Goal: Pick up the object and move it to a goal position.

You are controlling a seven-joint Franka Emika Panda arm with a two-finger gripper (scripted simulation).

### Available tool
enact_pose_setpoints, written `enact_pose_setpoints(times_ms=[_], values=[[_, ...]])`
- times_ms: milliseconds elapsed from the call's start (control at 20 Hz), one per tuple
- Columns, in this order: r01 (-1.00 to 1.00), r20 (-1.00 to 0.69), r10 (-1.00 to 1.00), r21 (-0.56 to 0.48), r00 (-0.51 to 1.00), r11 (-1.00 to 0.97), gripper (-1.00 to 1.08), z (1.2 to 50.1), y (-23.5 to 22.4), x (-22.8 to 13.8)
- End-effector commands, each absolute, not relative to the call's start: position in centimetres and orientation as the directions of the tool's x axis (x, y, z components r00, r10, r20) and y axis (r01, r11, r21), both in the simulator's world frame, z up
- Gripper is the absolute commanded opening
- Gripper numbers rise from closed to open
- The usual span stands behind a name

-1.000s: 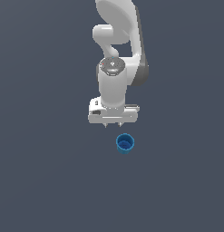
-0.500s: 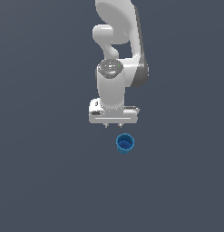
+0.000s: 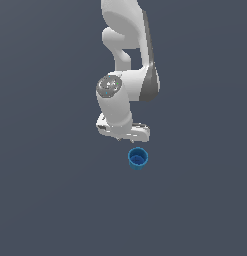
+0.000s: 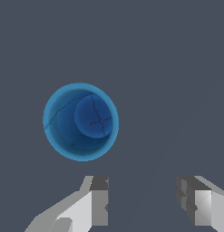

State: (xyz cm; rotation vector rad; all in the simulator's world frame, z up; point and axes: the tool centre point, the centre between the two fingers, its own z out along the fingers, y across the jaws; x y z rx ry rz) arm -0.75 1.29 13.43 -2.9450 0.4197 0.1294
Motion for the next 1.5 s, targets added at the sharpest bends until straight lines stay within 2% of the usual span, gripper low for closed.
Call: enact_pose_setpoints(times_ms=[0,350,700,1100,1450], values=[[-0.375,-0.153,-0.350,-0.181,0.924,-0.909,0.28,12.8,1.5,-0.9],[-0.627,-0.310,-0.553,-0.244,0.773,-0.740,0.28,11.1,2.3,-1.2],[-0.825,-0.485,-0.672,-0.247,0.560,-0.508,0.28,9.9,3.3,-1.1],[-0.945,-0.643,-0.693,-0.194,0.326,-0.265,0.28,9.3,4.1,-0.5],[-0.977,-0.709,-0.672,-0.151,0.214,-0.151,0.28,9.1,4.5,-0.1]])
